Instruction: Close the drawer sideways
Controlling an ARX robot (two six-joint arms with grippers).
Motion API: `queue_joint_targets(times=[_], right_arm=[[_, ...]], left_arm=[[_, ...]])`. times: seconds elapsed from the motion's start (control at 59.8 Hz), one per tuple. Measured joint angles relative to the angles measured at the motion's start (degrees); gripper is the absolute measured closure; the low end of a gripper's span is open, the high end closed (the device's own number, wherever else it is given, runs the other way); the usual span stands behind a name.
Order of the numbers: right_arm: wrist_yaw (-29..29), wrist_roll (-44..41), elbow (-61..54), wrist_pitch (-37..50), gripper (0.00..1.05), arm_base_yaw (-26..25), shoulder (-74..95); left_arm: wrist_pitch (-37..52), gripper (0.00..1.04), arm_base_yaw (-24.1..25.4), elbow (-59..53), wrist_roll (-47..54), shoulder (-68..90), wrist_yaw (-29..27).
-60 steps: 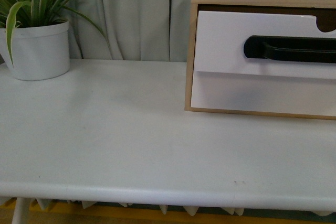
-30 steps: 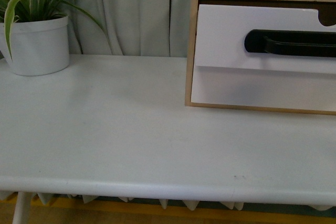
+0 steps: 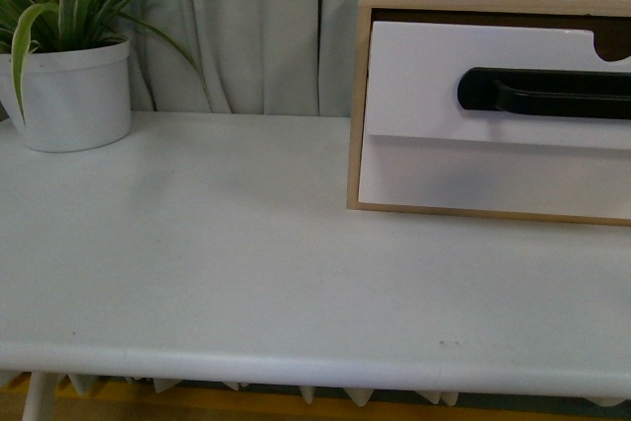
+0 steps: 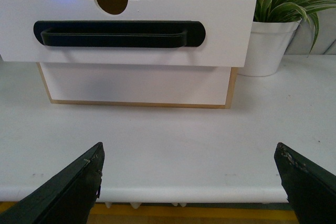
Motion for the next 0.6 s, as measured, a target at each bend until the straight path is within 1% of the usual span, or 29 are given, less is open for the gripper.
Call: queue_joint_targets(times=[0.468, 0.502, 0.535, 0.585, 0.602], right_arm=[[0.0, 0.0, 0.0, 0.0, 0.09, 0.0, 0.0], [0.42, 0.02, 0.11, -0.46, 0.09, 0.2, 0.28], [2.75, 0.09, 1.29, -3.65, 0.09, 0.39, 1.57], [3.58, -0.04, 3.74, -7.89, 0.09, -0.15, 5.84], [3.34, -0.04, 4.11, -8.11, 0.09, -0.46, 6.75]], left_arm=[[0.0, 0.06, 0.0, 0.0, 0.0, 0.02, 0.0], [-1.25, 0.06, -0.96, 0.31, 2.34, 0.59, -3.32], [-4.0, 0.06, -2.8, 1.31, 6.32, 2.34, -9.55], [-4.52, 0.06, -3.82, 1.79, 11.21, 4.48, -13.66], [-4.5, 0.06, -3.91, 1.86, 13.03, 4.94, -14.03]])
